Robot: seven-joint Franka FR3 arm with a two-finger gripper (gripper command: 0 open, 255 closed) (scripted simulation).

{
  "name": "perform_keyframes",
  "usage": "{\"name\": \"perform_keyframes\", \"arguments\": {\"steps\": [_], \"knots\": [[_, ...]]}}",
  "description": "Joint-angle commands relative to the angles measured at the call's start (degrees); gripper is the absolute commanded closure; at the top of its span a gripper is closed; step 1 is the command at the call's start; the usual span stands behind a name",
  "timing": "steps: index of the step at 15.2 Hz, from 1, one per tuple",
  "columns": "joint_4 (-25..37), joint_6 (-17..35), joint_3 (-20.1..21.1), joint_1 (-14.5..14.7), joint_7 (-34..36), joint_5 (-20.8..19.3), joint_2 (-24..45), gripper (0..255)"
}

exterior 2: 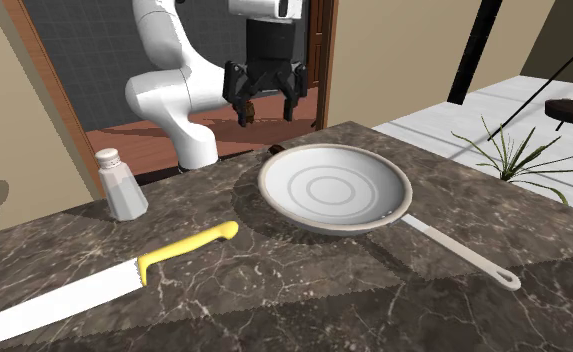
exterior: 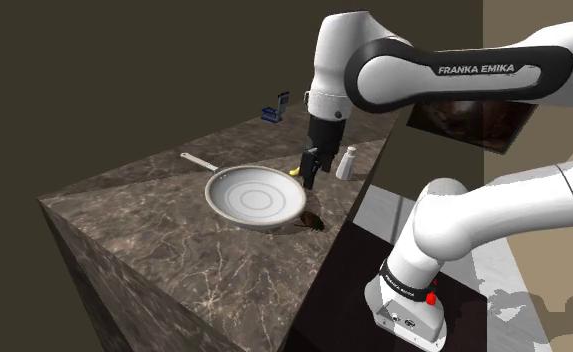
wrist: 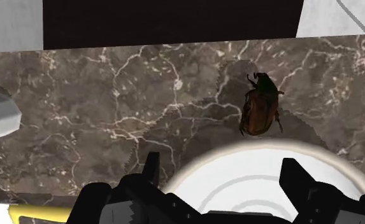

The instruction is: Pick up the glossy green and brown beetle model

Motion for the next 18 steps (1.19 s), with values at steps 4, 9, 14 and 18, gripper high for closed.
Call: {"name": "perform_keyframes", "arguments": {"steps": [4,9,14,18], "knots": [[-3.93,4.89,6.4,2.3,7.21,4.89,1.98,0],[-6.89,9.19,8.25,2.81,8.33,6.28,3.47,0],[-9.0,12.43,9.11,2.94,8.44,6.91,4.62,0],[-8.96,12.28,9.07,2.97,8.44,6.9,4.51,255]]}}
